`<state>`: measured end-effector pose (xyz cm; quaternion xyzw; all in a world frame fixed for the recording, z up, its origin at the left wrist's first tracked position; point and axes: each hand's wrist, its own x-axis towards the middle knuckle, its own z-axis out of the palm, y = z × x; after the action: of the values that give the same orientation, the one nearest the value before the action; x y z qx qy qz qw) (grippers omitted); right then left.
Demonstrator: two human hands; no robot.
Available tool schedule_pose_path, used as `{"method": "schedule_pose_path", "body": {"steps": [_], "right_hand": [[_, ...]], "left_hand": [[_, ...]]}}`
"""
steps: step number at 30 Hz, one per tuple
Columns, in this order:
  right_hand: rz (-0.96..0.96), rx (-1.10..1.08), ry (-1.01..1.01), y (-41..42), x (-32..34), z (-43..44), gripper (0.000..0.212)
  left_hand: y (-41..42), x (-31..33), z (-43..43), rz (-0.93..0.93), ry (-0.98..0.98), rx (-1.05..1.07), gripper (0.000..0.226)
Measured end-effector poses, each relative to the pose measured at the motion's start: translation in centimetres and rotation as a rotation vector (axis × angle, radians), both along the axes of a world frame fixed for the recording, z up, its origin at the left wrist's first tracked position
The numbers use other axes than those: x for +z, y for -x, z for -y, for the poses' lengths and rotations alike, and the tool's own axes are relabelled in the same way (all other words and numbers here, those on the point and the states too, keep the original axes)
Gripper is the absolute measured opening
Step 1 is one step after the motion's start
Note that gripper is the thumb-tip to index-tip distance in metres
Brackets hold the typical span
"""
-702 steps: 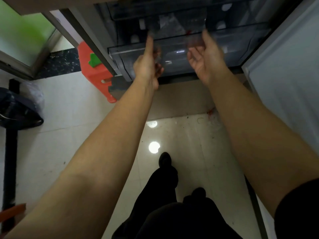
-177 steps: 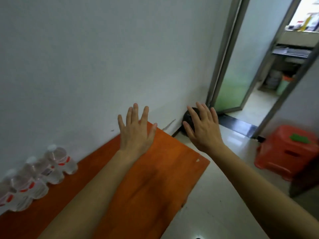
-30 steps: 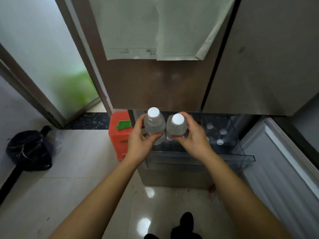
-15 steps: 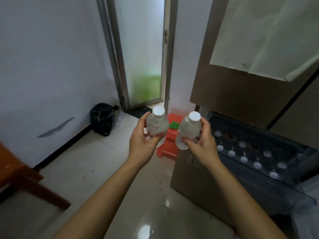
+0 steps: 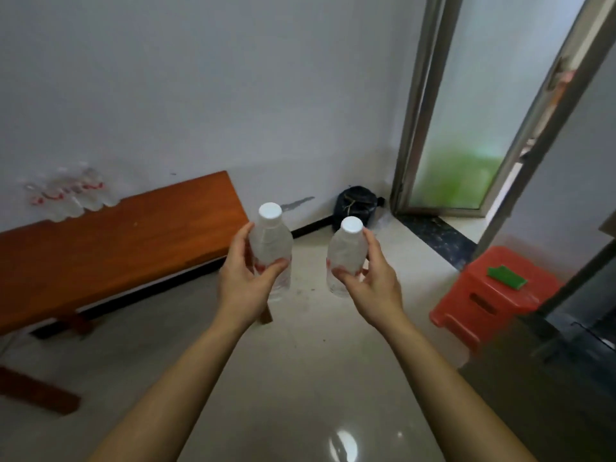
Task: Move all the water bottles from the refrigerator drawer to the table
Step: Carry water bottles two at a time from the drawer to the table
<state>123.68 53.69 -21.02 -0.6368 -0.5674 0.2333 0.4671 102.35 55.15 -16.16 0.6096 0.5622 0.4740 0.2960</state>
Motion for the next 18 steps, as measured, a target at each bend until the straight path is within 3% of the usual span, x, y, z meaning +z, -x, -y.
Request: {"method": "schedule_pose_path", "body": {"steps": [11, 18], "right_hand": [[0.084, 0.322, -0.033, 24.8, 1.2, -13.7, 0.089], [0.084, 0.433, -0.026, 36.7, 0.7, -22.8, 0.091]], "left_hand": [[24.5, -0.5, -9.2, 0.033, 0.003, 0.176, 0.084], [35.1, 0.0, -16.9, 0.06, 0.009, 0.22, 0.082]]}}
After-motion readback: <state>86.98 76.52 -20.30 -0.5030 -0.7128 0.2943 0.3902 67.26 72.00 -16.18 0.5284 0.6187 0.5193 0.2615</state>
